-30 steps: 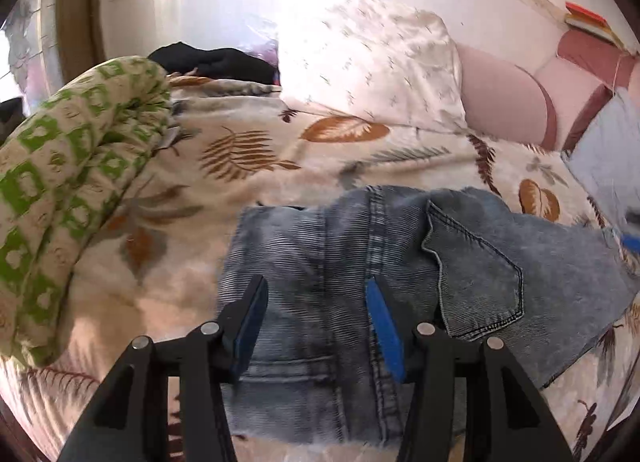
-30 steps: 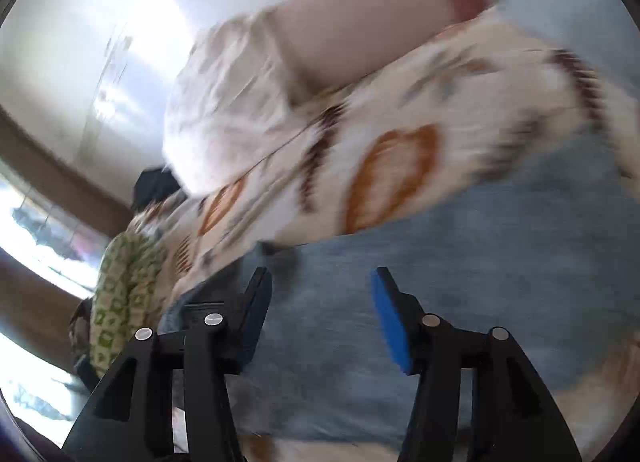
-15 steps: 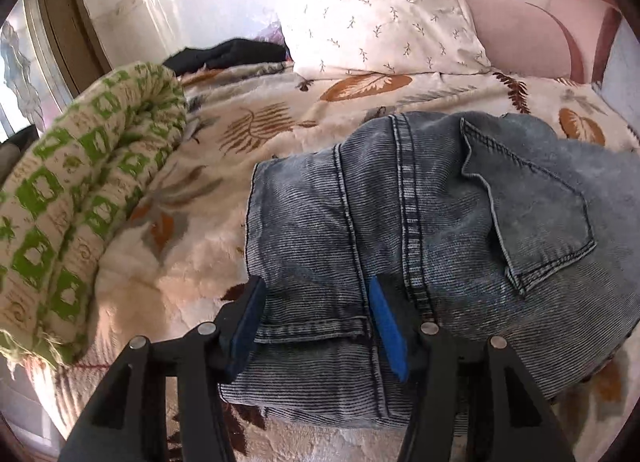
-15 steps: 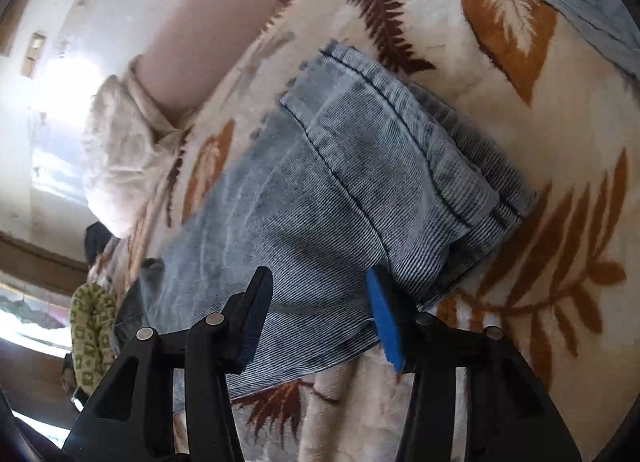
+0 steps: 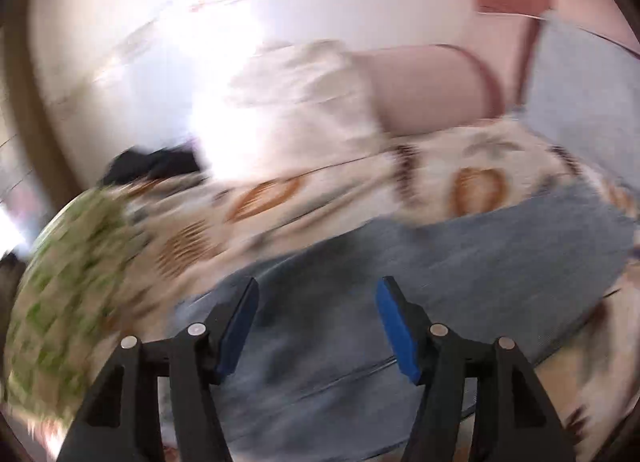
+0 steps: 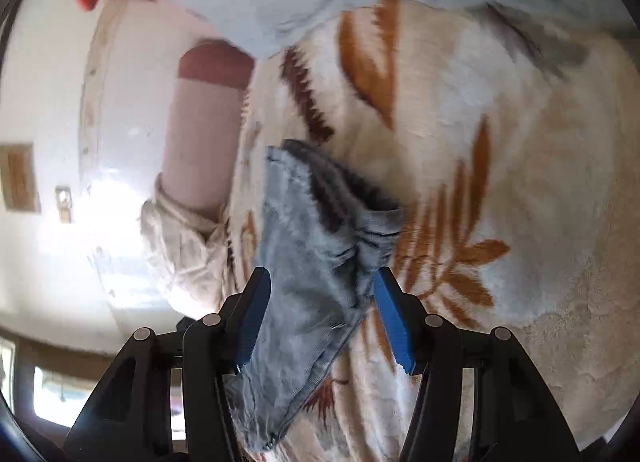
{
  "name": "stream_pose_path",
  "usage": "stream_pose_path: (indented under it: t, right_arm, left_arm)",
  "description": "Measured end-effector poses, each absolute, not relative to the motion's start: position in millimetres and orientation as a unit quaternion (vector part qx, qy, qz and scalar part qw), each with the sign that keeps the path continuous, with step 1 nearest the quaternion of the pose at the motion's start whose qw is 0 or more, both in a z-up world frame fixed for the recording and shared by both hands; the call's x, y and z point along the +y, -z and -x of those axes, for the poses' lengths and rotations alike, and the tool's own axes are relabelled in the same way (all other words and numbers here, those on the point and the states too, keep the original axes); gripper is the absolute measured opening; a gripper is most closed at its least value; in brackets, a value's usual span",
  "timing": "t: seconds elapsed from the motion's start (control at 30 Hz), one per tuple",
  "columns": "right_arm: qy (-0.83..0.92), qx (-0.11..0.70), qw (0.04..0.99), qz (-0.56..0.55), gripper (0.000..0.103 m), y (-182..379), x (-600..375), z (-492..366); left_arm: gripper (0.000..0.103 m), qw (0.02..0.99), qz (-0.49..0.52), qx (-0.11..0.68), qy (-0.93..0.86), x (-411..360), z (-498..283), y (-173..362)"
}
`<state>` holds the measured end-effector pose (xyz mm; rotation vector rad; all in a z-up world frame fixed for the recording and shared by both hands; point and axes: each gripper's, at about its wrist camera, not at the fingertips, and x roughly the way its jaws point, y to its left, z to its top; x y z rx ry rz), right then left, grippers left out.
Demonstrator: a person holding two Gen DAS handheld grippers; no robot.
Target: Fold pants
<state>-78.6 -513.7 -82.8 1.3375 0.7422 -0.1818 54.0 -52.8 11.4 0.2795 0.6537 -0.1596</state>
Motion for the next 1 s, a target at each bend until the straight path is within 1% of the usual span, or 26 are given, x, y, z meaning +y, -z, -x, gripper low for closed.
stream_pose_path:
  t: [0.1,0.13,0.2,0.33,0.5,0.57,0.63,0.7,0.77,0.8,0.83,0.9,1.0]
  right_arm:
    - [0.094,0.333,0.699,-0.626,0.054,99,-517,75]
    - [0.1,0.333,0.694,-0.63,0.052,104,-518,74]
    - [0.101,0.322,0.689,-0.641,0.054,105,-519,74]
    - [0.115,0.325,0.7,-0.626,0.055,104,-517,65]
    - [0.119,0.329,0.716,-0.605,0.054,103,-518,55]
    - [0.119,0.338,0.724,-0.589,0.046,103,-518,53]
    - [0.119,0.343,0.722,-0.59,0.029,108,-521,53]
    - [0.111,0.343,0.715,-0.599,0.024,113,-525,59]
    - [0.099,0.342,0.711,-0.606,0.023,116,-529,62]
    - [0.095,0.342,0.711,-0.607,0.022,116,-529,63]
    - [0.091,0.344,0.711,-0.607,0.022,117,-530,63]
    - [0.085,0.347,0.711,-0.606,0.022,117,-531,63]
    - [0.083,0.351,0.708,-0.608,0.022,117,-532,63]
  left_arm:
    - [0.064,0.914,-0.137,0.348,0.155,-110,-83,-19]
    - [0.064,0.906,-0.145,0.357,0.178,-132,-91,-19]
    - [0.064,0.883,-0.16,0.38,0.222,-172,-107,-13]
    - [0.064,0.841,-0.174,0.422,0.292,-239,-127,0]
    - [0.064,0.801,-0.18,0.437,0.367,-311,-133,8]
    - [0.064,0.784,-0.191,0.443,0.391,-339,-135,13]
    - [0.064,0.771,-0.208,0.446,0.405,-363,-136,17]
    - [0.064,0.755,-0.227,0.449,0.42,-387,-140,25]
    - [0.064,0.739,-0.241,0.455,0.434,-407,-144,34]
    - [0.062,0.731,-0.246,0.46,0.44,-415,-147,38]
    - [0.057,0.723,-0.251,0.464,0.446,-422,-149,42]
    - [0.054,0.711,-0.257,0.469,0.456,-435,-154,51]
    - [0.045,0.7,-0.245,0.48,0.468,-445,-162,55]
